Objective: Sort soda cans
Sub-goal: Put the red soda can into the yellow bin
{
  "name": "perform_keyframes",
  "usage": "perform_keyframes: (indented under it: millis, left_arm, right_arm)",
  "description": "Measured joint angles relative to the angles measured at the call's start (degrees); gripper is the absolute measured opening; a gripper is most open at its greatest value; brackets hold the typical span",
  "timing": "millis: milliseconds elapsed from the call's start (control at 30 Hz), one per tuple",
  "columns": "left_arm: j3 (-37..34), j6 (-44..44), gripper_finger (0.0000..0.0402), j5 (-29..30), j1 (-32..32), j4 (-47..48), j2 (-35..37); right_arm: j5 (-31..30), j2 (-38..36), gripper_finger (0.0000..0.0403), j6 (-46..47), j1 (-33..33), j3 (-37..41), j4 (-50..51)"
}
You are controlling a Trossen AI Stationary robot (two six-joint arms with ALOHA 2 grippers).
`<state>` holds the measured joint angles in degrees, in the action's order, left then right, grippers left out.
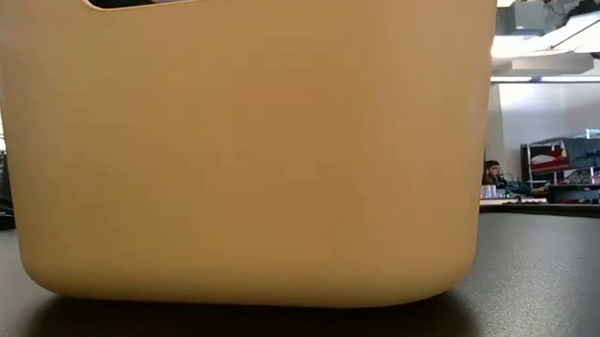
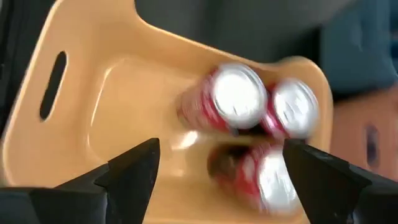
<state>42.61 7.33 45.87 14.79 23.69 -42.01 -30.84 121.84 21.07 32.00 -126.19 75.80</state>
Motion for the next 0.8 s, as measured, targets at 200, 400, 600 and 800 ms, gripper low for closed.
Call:
perform_keyframes:
  millis: [200,400,600,800]
  left_arm:
    - [0.0,-0.6,0.0368,0.0,0.0,-0.2,0.0]
    - [0.0,-2.2,0.0368,0.0,0.0,-0.9,0.0]
    - [0.0,-5.7,0.0368,0.0,0.0,-3.2,0.0]
    - [0.0,-10.0,0.0368,0.0,0.0,-6.8,0.0]
  right_arm:
    - [-5.1,-5.0,0.0339,24.1,6.6,0.1,14.5]
    - [-4.3,-7.4,0.0338,35.0,12.7,1.2,14.2]
    - [0.6,-7.3,0.0338,43.8,15.8,1.2,14.2]
    - [6.3,-7.3,0.0338,52.0,16.8,1.2,14.2]
